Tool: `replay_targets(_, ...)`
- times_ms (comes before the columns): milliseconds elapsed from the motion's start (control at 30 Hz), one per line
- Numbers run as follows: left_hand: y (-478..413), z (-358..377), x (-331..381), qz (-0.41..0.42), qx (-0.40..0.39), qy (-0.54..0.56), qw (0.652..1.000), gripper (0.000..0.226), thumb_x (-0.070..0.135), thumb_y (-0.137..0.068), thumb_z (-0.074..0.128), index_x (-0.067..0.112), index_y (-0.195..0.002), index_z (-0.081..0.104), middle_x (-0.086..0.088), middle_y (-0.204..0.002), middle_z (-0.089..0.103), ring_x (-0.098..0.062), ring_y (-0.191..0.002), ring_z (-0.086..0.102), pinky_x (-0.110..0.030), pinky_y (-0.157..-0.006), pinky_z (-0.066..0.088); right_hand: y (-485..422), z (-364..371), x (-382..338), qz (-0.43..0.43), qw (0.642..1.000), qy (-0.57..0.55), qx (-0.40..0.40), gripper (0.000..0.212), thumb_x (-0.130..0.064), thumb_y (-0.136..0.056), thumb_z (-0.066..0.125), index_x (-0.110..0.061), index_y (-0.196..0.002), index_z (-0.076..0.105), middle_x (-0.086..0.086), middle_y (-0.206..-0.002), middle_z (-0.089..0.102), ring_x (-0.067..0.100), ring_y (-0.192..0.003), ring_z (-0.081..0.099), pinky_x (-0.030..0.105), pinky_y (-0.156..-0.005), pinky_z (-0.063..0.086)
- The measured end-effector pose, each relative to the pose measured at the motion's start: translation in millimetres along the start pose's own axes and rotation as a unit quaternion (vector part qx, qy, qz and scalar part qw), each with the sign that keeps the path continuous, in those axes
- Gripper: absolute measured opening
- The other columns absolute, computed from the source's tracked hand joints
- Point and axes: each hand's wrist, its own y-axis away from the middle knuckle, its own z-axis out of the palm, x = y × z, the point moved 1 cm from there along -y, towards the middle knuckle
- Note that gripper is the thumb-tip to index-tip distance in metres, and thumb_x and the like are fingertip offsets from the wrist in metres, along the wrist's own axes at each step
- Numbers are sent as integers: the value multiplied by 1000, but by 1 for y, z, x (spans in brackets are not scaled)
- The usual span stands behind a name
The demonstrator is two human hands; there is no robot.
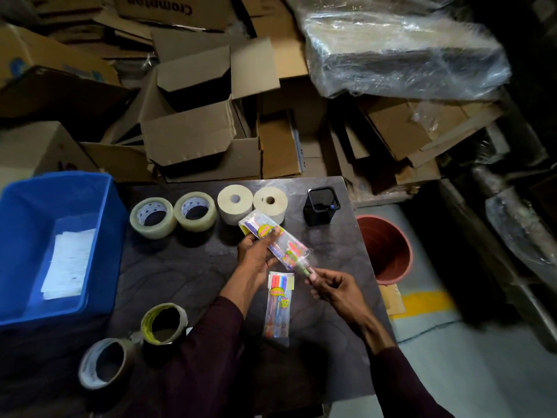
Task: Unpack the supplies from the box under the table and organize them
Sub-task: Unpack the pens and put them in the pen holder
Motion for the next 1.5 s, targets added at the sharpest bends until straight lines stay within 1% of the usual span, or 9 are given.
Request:
replay_targets(133,-6,-5,17,20,3,-13,1000,14,6,-82,73,15,-90,65,1,-73,74,-15,-66,70,-33,-57,58,14,-20,11,14,998,-45,42,29,-19,-88,71,-2,-111,71,4,-84,76,9,-64,59,16,-60,51)
replay_targets(300,-10,-16,21,26,5,-38,999,21,7,-81,73,15,-98,64,-2,-83,73,-17,-73,70,-34,-60,59,23,-37,12,2,989,-121,80,89,-58,-42,94,-5,-109,69,8,-93,75,6,-67,62,16,-62,53)
replay_targets(467,1,-8,4,5,-36,-84,996,17,6,-82,71,11,-97,65,-6,-82,73,-19,-67,71,-33,-54,57,15,-27,-15,-24,984,-154,87,34,-34,-91,60,-8,-113,66,5,-93,69,5,-58,47,16,-49,38)
replay_targets(567,8,4,0,-5,-60,-84,995,27,3,-83,70,1,-109,62,-13,-88,70,-20,-63,71,-32,-49,55,6,-19,-31,-22,985,-148,87,31,-26,-104,43,-11,-119,66,-3,-77,56,3,-52,38,16,-44,27)
replay_targets(900,9,31,-3,13,-92,-126,988,33,16,-74,82,3,-101,67,-23,-100,71,-36,-87,69,-58,-82,55,-18,-2,-61,-60,992,-83,76,15,-13,-102,48,-14,-103,63,-7,-80,64,2,-54,45,17,-49,33)
replay_targets(1033,4,41,7,26,-93,-146,984,38,16,-74,82,1,-105,66,-20,-101,73,-33,-89,71,-52,-82,57,-26,-4,-70,-18,991,-73,113,27,-7,-97,40,-18,-98,65,-5,-68,46,4,-45,30,14,-41,19)
replay_targets(1200,0,42,10,27,-84,-162,983,37,19,-75,82,1,-104,67,-18,-98,74,-31,-87,71,-48,-79,58,-33,-9,-77,-30,984,13,175,44,-44,-106,34,-18,-85,62,-6,-57,38,5,-41,26,16,-38,19)
replay_targets(1400,-12,47,6,94,-58,-204,973,19,22,-81,78,7,-87,68,-3,-73,68,-10,-64,61,-26,-61,51,-43,-17,-84,-93,984,0,154,40,-45,-96,48,-9,-84,61,-7,-45,29,6,-37,22,16,-40,18)
replay_targets(1500,-15,45,-1,155,-16,-255,954,26,19,-84,75,13,-102,59,4,-82,66,0,-65,59,-20,-64,47,-46,-21,-90,-116,984,-12,137,29,-41,-96,48,-17,-98,64,-6,-51,41,5,-37,23,16,-40,20)
